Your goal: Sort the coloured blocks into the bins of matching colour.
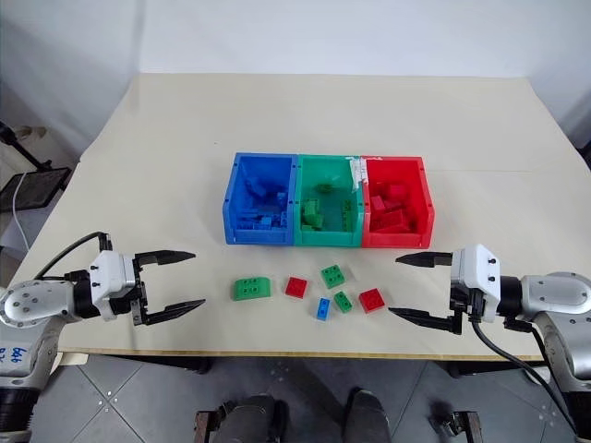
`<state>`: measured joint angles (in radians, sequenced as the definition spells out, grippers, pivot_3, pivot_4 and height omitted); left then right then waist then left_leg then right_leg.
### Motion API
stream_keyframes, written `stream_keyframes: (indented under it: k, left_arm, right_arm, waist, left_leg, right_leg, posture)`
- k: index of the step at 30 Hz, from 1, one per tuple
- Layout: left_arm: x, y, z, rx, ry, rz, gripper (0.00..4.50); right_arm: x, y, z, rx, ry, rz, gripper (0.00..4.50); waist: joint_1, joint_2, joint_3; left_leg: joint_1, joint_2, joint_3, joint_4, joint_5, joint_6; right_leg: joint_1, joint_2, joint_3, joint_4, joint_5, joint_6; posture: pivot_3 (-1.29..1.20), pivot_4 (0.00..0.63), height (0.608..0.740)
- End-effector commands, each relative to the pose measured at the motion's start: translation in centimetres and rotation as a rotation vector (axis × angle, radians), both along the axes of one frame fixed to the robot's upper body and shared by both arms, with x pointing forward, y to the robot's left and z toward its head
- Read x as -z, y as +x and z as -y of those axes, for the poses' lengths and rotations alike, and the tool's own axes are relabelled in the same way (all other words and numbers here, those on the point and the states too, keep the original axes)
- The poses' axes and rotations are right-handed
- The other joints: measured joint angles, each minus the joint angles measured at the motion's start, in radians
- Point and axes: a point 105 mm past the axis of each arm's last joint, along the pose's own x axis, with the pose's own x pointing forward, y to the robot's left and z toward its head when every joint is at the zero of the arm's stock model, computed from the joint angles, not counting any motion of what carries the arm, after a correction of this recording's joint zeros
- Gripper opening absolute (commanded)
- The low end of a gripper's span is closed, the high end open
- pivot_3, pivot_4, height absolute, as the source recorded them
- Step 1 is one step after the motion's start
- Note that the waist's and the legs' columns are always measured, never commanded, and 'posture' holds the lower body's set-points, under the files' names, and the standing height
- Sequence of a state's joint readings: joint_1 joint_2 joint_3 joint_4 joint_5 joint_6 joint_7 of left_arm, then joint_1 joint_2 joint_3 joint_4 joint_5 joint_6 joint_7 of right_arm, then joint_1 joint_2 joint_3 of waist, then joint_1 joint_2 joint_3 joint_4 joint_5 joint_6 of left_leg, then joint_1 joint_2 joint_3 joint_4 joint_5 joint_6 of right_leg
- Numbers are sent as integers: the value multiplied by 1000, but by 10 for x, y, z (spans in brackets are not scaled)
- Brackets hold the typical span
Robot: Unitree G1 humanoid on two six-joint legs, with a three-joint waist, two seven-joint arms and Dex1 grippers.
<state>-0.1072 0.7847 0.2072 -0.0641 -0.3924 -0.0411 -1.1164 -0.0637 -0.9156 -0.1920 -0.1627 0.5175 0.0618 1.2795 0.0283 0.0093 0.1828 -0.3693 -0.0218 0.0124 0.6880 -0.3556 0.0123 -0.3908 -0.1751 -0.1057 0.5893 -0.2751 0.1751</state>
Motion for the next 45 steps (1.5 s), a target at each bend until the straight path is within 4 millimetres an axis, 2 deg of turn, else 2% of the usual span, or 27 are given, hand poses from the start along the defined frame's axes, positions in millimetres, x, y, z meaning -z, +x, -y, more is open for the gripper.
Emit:
stream_keyframes:
  k: [1, 3, 8, 10, 13, 17, 21, 26, 27, 29, 30, 33, 36, 39, 43, 45]
  left_arm:
    - [-5, -3, 11, 44, -31, -10, 4444]
    - [-3, -7, 19, 70, -49, -45, 4444]
    - [0, -27, 49, 240, -13, -98, 4444]
    - [-1, -38, 66, 328, 2, -123, 4444]
    - [0, -44, 76, 396, 9, -133, 4444]
    - [2, -39, 78, 384, -3, -131, 4444]
    - [5, -34, 65, 320, -15, -155, 4444]
    - [10, -30, 49, 241, 3, -145, 4444]
    - [10, -30, 47, 234, 2, -145, 4500]
    - [11, -29, 41, 201, 4, -143, 4500]
    - [11, -29, 40, 191, 3, -144, 4500]
    - [13, -32, 37, 181, 1, -150, 4500]
    - [11, -33, 39, 182, -19, -140, 4500]
    - [0, -27, 45, 173, -79, -66, 4500]
    - [-23, -10, 49, 77, -236, -22, 4500]
    - [-26, -2, 47, 23, -254, -2, 4500]
  right_arm:
    - [-4, -6, 5, 8, -14, 33, 4500]
    - [-1, -8, 13, 35, -25, 27, 4500]
    - [10, -9, 49, 123, -116, 27, 4500]
    - [18, -9, 61, 110, -205, 22, 4500]
    - [17, 1, 51, 81, -207, 6, 4500]
    - [28, 11, 17, -27, -251, -43, 4500]
    - [44, 23, -12, -87, -305, -82, 4500]
    - [57, 31, -22, -114, -346, -110, 4500]
    - [58, 31, -24, -120, -348, -114, 4107]
    - [59, 29, -30, -144, -323, -123, 3707]
    - [60, 29, -32, -148, -320, -126, 3315]
    - [60, 27, -29, -142, -323, -123, 2404]
    - [51, 30, -22, -95, -286, -98, 1469]
    - [34, 36, -21, -16, -176, -76, 1451]
    - [-9, 49, -17, 133, 108, -52, 1451]
    - [-34, 63, -4, 243, 189, 22, 1451]
  waist:
    - [0, 0, 0]
    - [-1, 0, 0]
    - [-3, 0, 0]
    - [-5, 0, 0]
    - [-7, 0, 0]
    - [-11, 0, 0]
    - [-11, 0, 0]
    - [-3, 0, 0]
    - [-4, -1, -1]
    - [-6, -1, -1]
    - [-8, -1, -1]
    - [-9, -1, -1]
    - [-9, -1, -1]
    - [-2, -1, -1]
    - [-4, -1, -1]
    - [-5, -1, -1]
  left_leg:
    - [0, 0, 0, 0, 0, 0]
    - [0, 0, 0, 1, -1, 1]
    - [0, 0, 0, 2, -2, 1]
    - [0, 1, 1, 2, -2, 1]
    - [0, 1, 1, 2, -2, 1]
    - [0, 3, 1, 3, -2, 0]
    - [0, 3, 1, 3, -3, 0]
    - [-2, 2, 0, 5, -3, 1]
    - [-2, 2, 0, 6, -4, 1]
    - [-1, 2, 0, 6, -4, 0]
    - [-1, 3, 0, 6, -4, 0]
    - [-1, 3, 0, 6, -4, 0]
    - [-1, 3, 0, 6, -4, -1]
    - [-1, 3, 0, 7, -4, -1]
    - [-2, 3, -1, 8, -5, -1]
    - [-2, 3, -1, 8, -5, -1]
  right_leg:
    - [0, 0, 0, 0, 0, 0]
    - [0, 0, 0, 0, 0, 0]
    - [1, 0, 0, 0, 0, 0]
    - [1, 0, 0, 0, 0, 0]
    - [1, 0, 0, 0, 0, 0]
    - [0, 2, 0, 1, -1, -1]
    - [0, 2, 0, 0, -1, -1]
    - [0, 2, -1, 0, -1, -1]
    - [1, 2, -1, 0, -1, -1]
    - [1, 2, -1, 0, -1, -1]
    - [1, 2, -1, 0, -1, -1]
    - [1, 3, -1, 1, -1, -1]
    - [1, 3, -1, 1, -1, -1]
    - [1, 3, -1, 1, -1, -1]
    - [1, 3, -1, 1, -1, -1]
    - [1, 3, -1, 2, -1, -1]
  posture:
    - [0, 150, 740]
    - [0, 150, 740]
    - [0, 150, 740]
    - [0, 150, 740]
    - [0, 150, 740]
    - [0, 150, 740]
    - [0, 150, 740]
    - [0, 150, 740]
    - [0, 150, 740]
    - [0, 150, 740]
    - [0, 150, 740]
    - [0, 150, 740]
    - [0, 150, 740]
    - [0, 150, 740]
    - [0, 150, 740]
    - [0, 150, 740]
